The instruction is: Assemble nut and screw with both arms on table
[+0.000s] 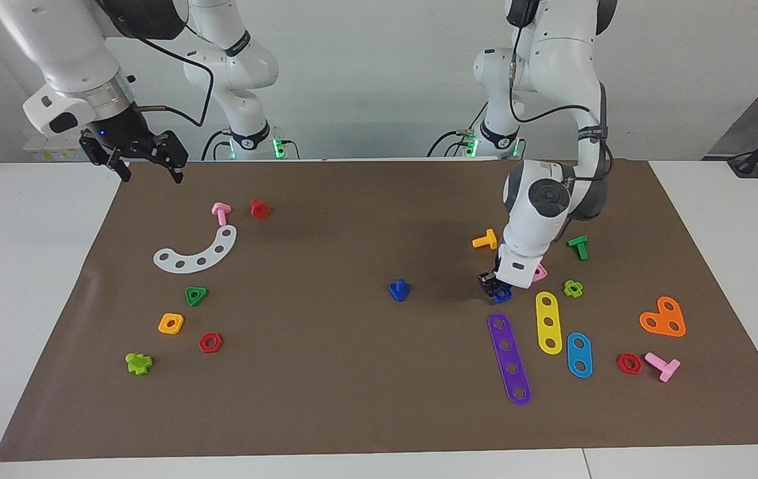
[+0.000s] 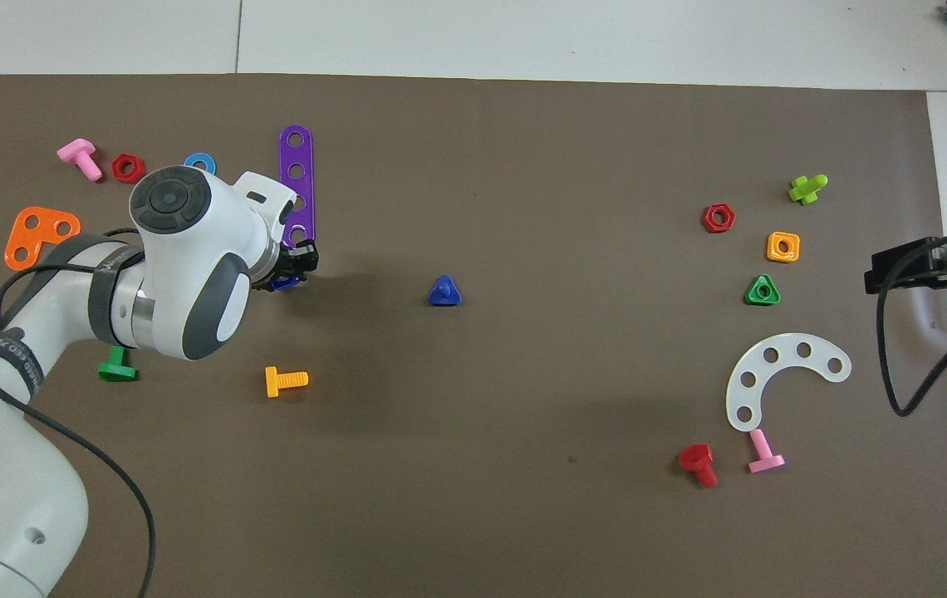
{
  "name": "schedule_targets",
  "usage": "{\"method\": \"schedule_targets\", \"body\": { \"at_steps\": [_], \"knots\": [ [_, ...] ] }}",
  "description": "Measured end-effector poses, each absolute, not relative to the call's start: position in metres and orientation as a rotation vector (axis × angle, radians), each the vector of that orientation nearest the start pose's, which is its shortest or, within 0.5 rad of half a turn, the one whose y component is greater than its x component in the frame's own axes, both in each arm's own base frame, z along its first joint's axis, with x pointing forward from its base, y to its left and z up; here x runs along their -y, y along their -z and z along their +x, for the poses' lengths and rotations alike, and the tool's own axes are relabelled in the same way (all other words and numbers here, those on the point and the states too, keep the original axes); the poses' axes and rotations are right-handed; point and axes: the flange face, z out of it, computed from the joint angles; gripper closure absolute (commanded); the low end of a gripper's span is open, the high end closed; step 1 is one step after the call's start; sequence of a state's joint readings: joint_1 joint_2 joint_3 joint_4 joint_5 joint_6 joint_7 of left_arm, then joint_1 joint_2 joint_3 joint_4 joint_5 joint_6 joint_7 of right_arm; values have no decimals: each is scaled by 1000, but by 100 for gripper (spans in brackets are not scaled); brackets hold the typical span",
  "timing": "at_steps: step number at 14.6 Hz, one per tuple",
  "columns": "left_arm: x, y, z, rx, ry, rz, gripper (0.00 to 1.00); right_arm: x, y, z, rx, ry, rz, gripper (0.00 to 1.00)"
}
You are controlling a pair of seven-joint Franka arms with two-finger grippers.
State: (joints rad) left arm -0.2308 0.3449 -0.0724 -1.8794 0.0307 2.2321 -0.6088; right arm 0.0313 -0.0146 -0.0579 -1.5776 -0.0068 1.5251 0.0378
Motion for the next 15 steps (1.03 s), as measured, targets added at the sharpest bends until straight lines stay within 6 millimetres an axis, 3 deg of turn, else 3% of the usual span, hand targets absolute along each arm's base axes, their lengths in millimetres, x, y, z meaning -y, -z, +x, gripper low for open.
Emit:
{"method": "schedule_targets", "body": {
  "at_steps": [3, 7, 11, 15],
  "knots": [
    [205, -348, 612, 413, 80, -3141, 98, 15, -625, 545, -112, -60, -3141, 0],
    [275, -373, 614, 291, 141, -3196, 100, 15, -624, 545, -120, -63, -3139, 0],
    [340, -381, 613, 181, 71, -3207, 100, 15, -623, 545, -120, -68, -3139, 0],
    [370, -375, 606, 115, 51, -3209, 100, 15, -621, 545, -120, -74, -3139, 0]
  ]
}}
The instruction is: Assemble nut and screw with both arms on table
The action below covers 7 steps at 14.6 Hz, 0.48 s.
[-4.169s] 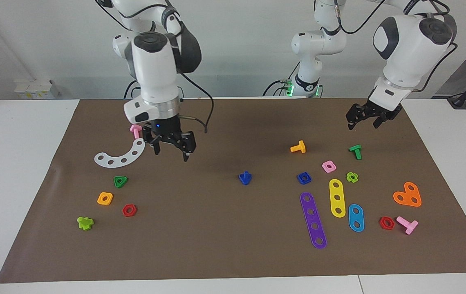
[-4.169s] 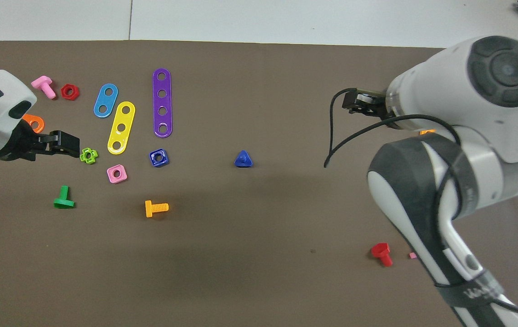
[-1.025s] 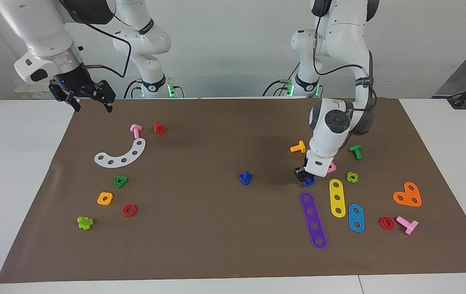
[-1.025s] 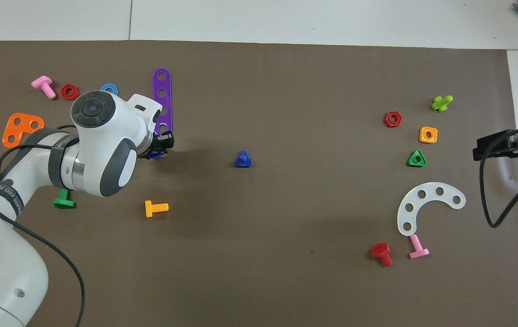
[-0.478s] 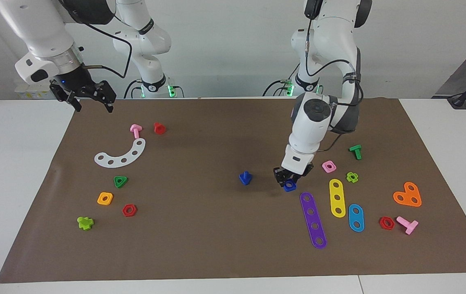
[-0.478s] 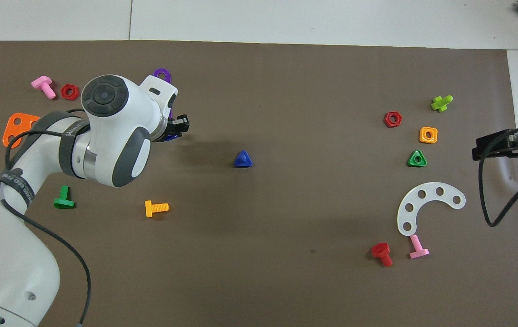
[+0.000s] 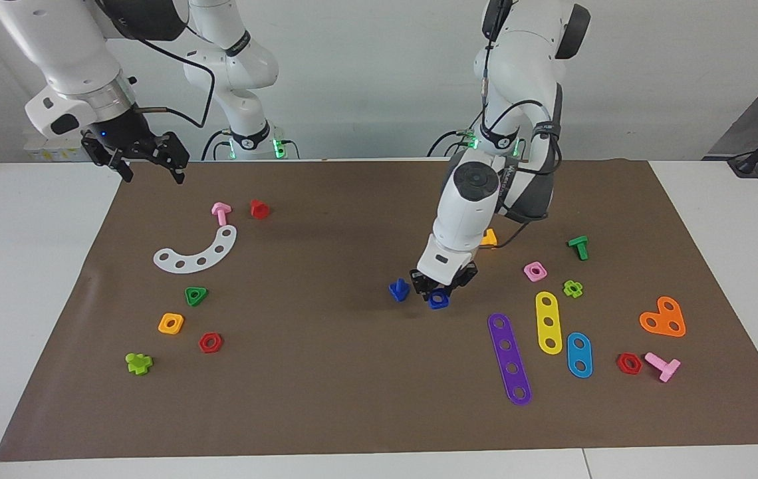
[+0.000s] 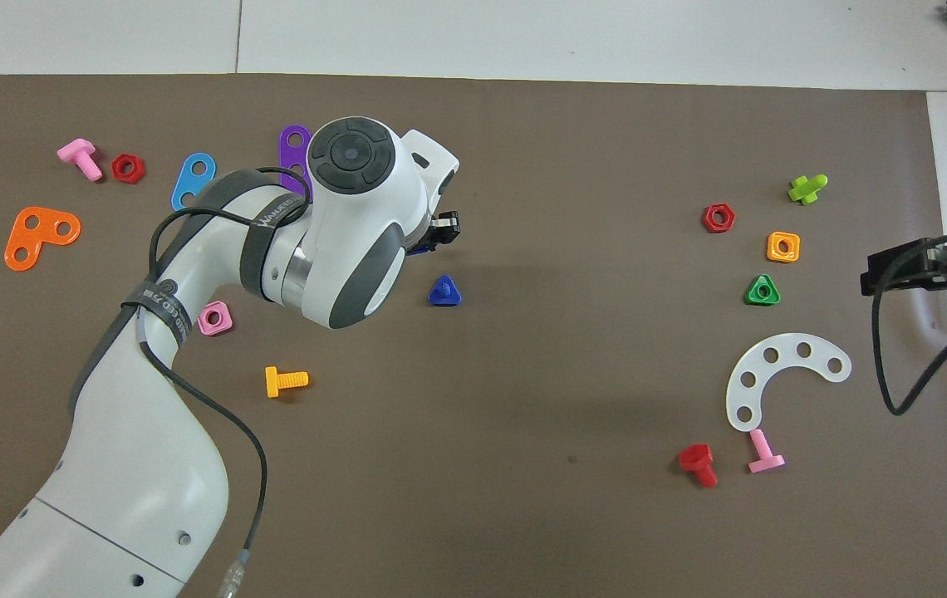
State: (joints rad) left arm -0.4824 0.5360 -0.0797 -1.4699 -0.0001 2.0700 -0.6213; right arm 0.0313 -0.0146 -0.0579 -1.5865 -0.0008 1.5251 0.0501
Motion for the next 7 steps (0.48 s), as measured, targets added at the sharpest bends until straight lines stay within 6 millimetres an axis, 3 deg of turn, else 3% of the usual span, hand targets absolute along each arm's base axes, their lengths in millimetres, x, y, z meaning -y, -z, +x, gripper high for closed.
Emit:
{"method": "schedule_targets", "body": {
  "at_steps": [3, 7],
  "knots": [
    [388, -370, 593, 68, 18, -3201, 100, 17, -621, 545, -126, -75, -3139, 0],
    [389, -366, 585, 58, -67, -3171, 100, 20, -620, 544, -134, -79, -3138, 0]
  ]
}}
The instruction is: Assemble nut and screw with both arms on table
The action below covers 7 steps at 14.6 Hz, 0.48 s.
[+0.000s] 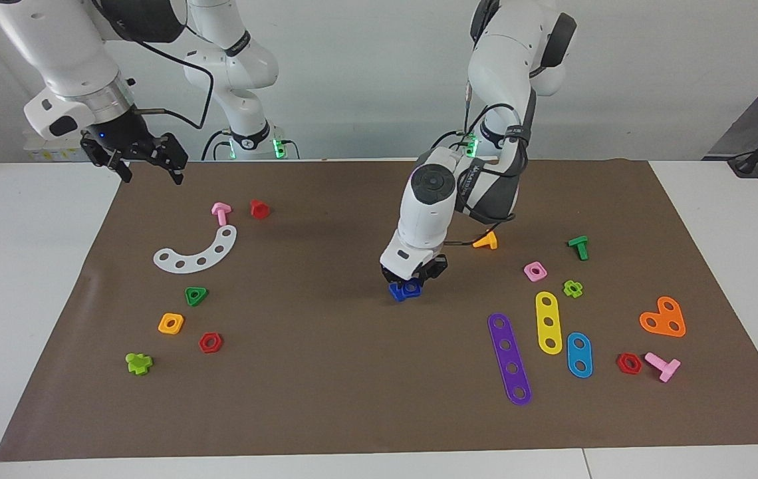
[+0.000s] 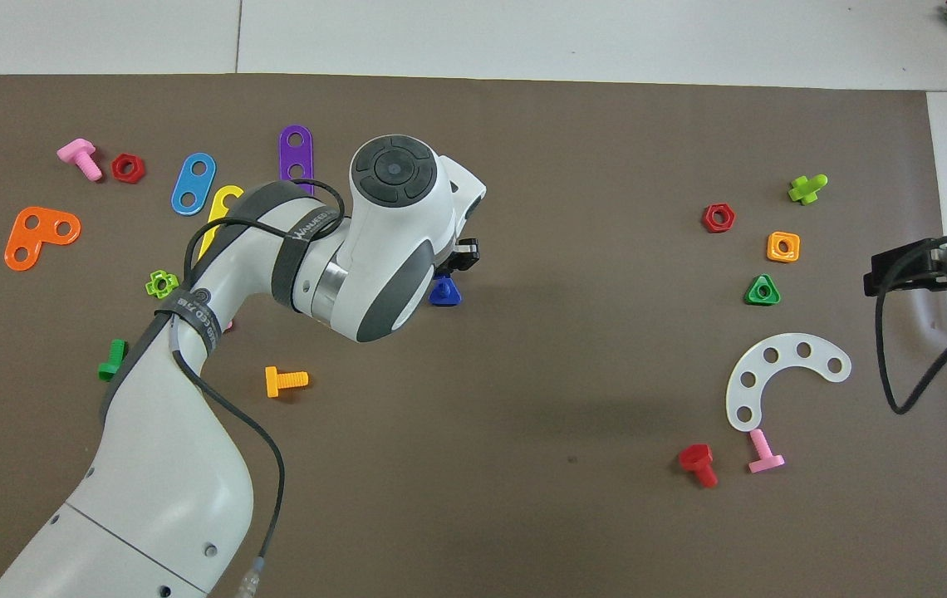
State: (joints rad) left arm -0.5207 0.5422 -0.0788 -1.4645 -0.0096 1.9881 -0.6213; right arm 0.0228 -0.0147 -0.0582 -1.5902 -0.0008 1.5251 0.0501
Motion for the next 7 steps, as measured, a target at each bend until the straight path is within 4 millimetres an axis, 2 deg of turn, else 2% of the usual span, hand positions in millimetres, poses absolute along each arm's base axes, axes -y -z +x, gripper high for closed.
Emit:
{"method": "schedule_targets", "body": {
  "at_steps": [7],
  "knots": [
    [400, -368, 577, 64, -112, -3202, 100, 20, -617, 544, -135, -86, -3138, 0]
  ]
}}
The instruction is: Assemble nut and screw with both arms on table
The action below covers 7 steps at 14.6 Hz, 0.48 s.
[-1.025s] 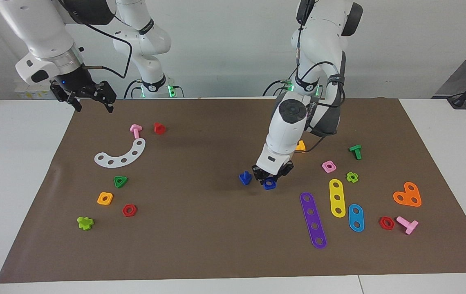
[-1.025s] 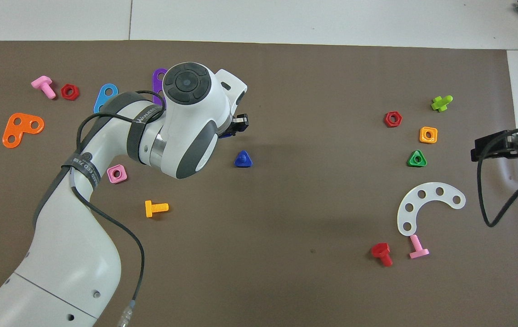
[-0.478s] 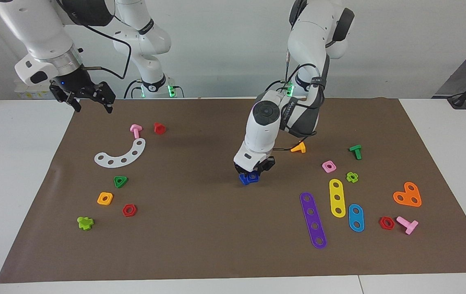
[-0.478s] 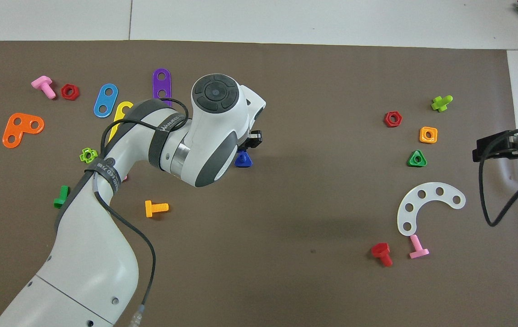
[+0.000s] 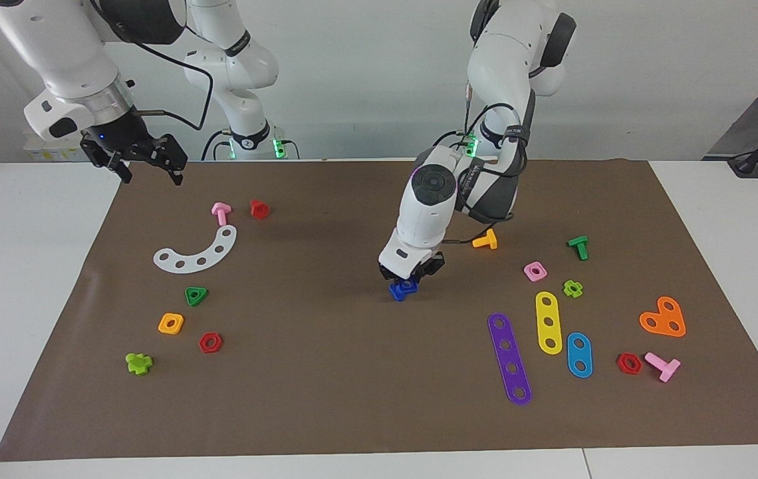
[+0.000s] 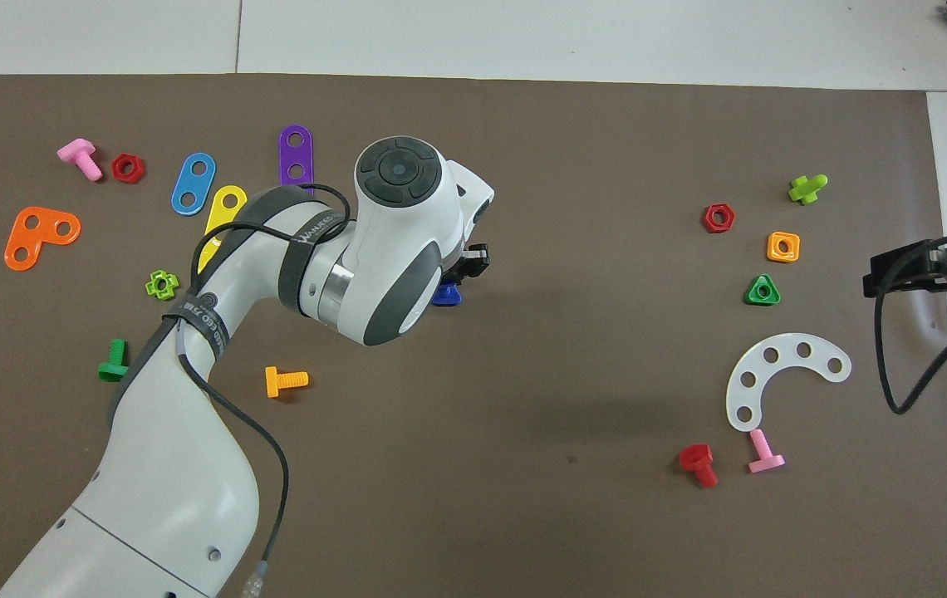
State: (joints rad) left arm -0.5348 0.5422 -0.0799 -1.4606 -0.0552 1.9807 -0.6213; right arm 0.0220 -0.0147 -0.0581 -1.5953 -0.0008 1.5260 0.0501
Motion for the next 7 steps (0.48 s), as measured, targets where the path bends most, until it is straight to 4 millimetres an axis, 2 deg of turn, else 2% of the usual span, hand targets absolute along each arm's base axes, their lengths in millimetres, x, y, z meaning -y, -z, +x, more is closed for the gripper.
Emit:
{"method": "schedule_targets", "body": {
  "at_steps": [7],
  "knots": [
    [407, -358, 573, 48, -133, -3194, 100, 20, -617, 544, -135, -87, -3138, 0]
  ]
}}
